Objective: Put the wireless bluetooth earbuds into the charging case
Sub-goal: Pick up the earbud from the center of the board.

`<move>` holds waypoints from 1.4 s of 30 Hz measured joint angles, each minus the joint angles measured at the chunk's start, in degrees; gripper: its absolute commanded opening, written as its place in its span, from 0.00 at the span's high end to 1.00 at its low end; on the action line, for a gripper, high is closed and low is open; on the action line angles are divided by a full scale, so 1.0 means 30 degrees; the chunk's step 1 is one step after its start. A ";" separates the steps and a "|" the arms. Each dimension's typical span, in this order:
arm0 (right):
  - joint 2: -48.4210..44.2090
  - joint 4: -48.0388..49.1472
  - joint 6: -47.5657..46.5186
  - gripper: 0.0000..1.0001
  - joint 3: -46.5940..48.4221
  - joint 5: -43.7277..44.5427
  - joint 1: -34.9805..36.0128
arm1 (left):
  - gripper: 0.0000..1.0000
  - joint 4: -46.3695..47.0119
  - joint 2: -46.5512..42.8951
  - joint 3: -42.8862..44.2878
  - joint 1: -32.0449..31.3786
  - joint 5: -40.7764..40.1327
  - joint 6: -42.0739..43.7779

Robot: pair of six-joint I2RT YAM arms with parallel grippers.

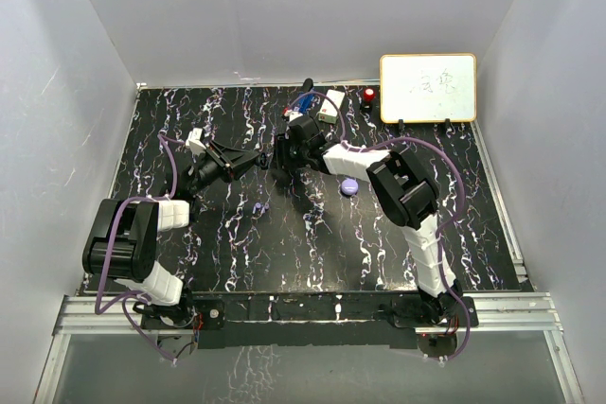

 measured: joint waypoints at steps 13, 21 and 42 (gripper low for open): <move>-0.1341 -0.1100 -0.1290 0.58 0.0306 0.0765 0.0058 | 1.00 -0.0029 0.0000 0.0007 0.0175 0.0000 0.0000; -0.1246 -0.3402 -0.3286 0.53 0.2572 0.1938 0.0058 | 1.00 -0.0168 -0.0109 0.0000 0.0313 0.0007 0.0000; 0.1268 -0.6674 -0.6841 0.53 0.5107 0.2914 0.0058 | 1.00 -0.0663 -0.1107 0.0000 0.0736 0.0080 0.0015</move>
